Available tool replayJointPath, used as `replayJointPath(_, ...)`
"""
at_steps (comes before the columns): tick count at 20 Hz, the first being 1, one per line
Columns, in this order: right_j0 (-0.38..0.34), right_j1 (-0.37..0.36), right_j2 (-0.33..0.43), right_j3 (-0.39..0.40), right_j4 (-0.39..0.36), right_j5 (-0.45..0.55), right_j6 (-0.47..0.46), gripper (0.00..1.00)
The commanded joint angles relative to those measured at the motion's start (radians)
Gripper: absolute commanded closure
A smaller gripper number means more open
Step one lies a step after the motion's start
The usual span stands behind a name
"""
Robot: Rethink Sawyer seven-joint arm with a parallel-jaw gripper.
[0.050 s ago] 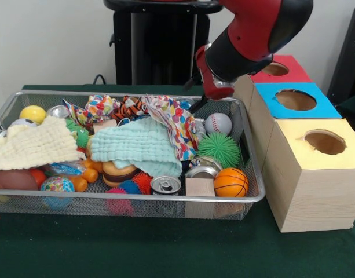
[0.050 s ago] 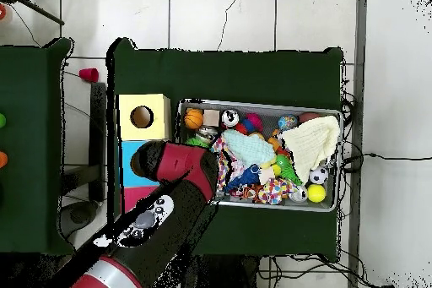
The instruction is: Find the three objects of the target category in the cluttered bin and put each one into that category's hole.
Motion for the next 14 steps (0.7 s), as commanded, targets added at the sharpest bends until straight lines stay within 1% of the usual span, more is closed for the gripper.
replayJointPath(1, -0.020, -0.049, 0.073, -0.055, -0.014, 0.088, 0.084, 0.00)
replayJointPath(6, -0.031, -0.039, 0.125, -0.001, 0.009, 0.090, 0.103, 0.00)
replayJointPath(10, -0.038, -0.021, 0.145, 0.023, 0.010, 0.116, 0.106, 0.00)
replayJointPath(14, -0.049, -0.006, 0.158, 0.043, 0.006, 0.104, 0.096, 0.00)
